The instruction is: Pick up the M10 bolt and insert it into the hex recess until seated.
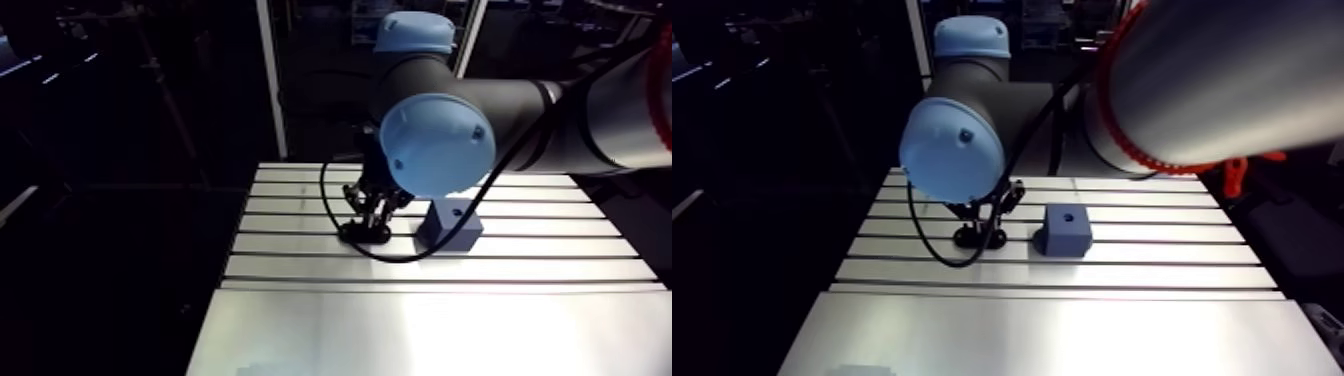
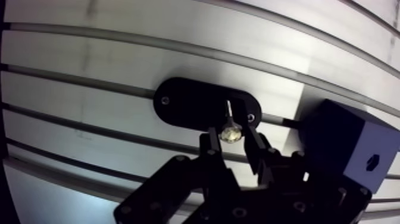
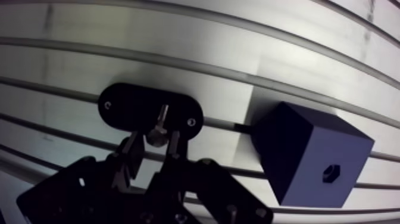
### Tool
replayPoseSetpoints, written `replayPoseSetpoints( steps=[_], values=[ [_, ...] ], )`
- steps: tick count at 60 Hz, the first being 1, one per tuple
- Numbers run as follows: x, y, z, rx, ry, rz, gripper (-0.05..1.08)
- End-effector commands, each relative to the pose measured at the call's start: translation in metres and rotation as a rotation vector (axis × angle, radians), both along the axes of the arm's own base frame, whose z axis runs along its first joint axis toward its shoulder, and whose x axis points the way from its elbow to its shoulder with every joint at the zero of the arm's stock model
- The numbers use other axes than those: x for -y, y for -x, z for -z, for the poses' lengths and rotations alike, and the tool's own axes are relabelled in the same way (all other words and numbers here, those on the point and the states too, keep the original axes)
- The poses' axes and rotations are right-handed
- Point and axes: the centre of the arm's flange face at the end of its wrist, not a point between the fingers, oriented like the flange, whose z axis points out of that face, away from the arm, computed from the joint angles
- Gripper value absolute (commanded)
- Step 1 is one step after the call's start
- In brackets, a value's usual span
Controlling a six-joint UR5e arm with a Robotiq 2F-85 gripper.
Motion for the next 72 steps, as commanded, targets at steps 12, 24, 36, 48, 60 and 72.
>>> replayPoseSetpoints(
  steps=[12,24,36,48,60,72],
  values=[
    [0.0002,0.0008,0.0017,0.002,0.002,0.000,0.64],
    [0.0001,0.0011,0.0022,0.002,0.001,0.000,0.66],
    [0.0002,0.0011,0.0022,0.002,0.002,0.000,0.68],
    [0.0002,0.0011,0.0022,0.002,0.002,0.000,0.68],
    [0.0002,0.0010,0.0015,0.000,0.001,-0.002,0.69],
    [0.0000,0.0016,0.0009,-0.001,0.000,-0.003,0.71]
  ],
)
